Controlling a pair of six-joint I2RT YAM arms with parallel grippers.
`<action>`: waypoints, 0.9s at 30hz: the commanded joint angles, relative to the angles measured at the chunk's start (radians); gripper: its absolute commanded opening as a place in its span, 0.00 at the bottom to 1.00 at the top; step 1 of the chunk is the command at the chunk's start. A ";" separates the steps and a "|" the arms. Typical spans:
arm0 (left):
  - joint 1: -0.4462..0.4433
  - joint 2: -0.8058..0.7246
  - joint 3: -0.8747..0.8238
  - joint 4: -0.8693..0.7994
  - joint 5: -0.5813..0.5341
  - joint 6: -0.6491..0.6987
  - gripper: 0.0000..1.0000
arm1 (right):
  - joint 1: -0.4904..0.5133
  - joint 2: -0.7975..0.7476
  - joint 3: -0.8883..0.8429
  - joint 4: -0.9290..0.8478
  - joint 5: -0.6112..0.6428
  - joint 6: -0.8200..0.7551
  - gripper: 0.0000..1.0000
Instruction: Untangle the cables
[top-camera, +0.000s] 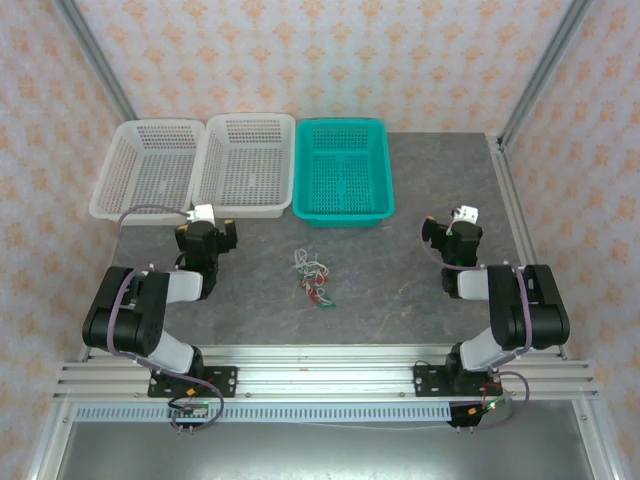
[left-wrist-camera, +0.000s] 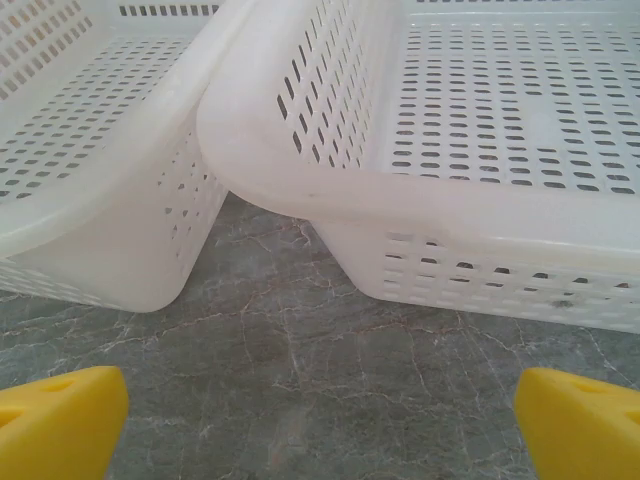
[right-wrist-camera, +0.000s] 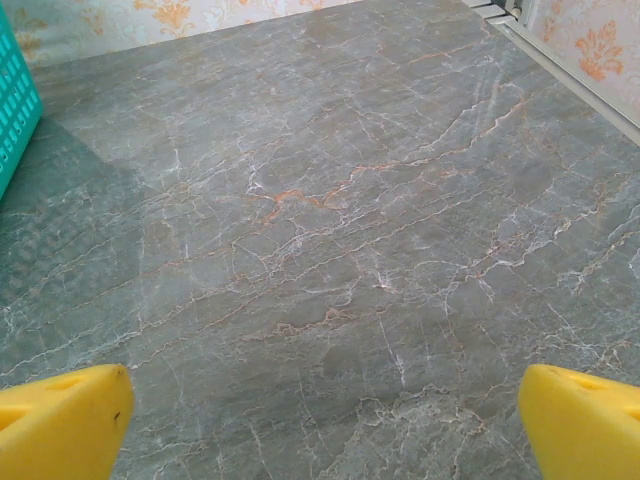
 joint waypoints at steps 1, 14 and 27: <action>-0.004 -0.015 0.015 0.024 0.003 0.007 1.00 | 0.002 0.001 0.014 0.006 -0.007 -0.014 0.99; -0.004 -0.015 0.014 0.025 0.003 0.007 1.00 | 0.004 0.002 0.018 0.003 -0.011 -0.016 0.99; -0.007 -0.111 0.032 -0.088 -0.054 -0.009 1.00 | 0.005 -0.450 -0.006 -0.327 0.154 0.189 0.99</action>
